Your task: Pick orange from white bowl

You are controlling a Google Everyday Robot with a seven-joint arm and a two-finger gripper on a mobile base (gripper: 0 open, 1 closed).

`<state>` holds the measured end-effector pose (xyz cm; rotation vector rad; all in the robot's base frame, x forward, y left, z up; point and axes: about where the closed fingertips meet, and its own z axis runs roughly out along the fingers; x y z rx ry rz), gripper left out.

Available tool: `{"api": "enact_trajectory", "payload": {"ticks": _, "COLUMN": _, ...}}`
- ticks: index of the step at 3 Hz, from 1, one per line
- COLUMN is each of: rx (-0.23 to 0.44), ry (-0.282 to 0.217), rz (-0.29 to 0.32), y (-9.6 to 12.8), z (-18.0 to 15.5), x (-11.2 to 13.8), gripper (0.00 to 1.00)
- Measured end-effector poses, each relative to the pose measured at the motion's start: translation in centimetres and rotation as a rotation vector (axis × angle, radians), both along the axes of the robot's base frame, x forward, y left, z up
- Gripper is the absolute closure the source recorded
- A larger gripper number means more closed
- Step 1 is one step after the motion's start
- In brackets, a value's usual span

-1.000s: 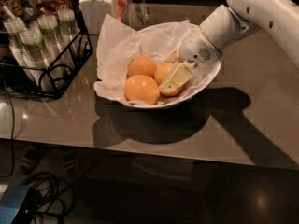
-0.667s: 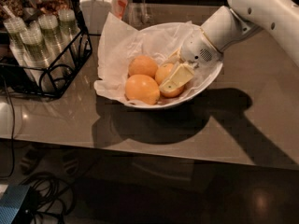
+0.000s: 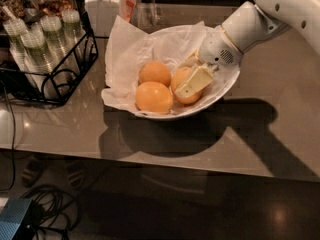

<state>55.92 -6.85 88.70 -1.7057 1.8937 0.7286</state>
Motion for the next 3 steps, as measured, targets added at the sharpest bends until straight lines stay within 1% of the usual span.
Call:
{"api": "enact_trajectory", "payload": {"ticks": 1, "rx": 0.025, "ry": -0.057, "rz": 0.039, "y": 0.4, "z": 3.1, "x": -0.3, "gripper": 1.00}}
{"api": "enact_trajectory", "payload": {"ticks": 2, "rx": 0.078, "ry": -0.105, "rz": 0.104, "y": 1.5, "z": 6.3, "x": -0.9, "gripper": 1.00}}
{"api": "enact_trajectory", "payload": {"ticks": 3, "rx": 0.122, "ry": -0.141, "rz": 0.134, "y": 1.9, "z": 9.3, "x": -2.4, "gripper": 1.00}}
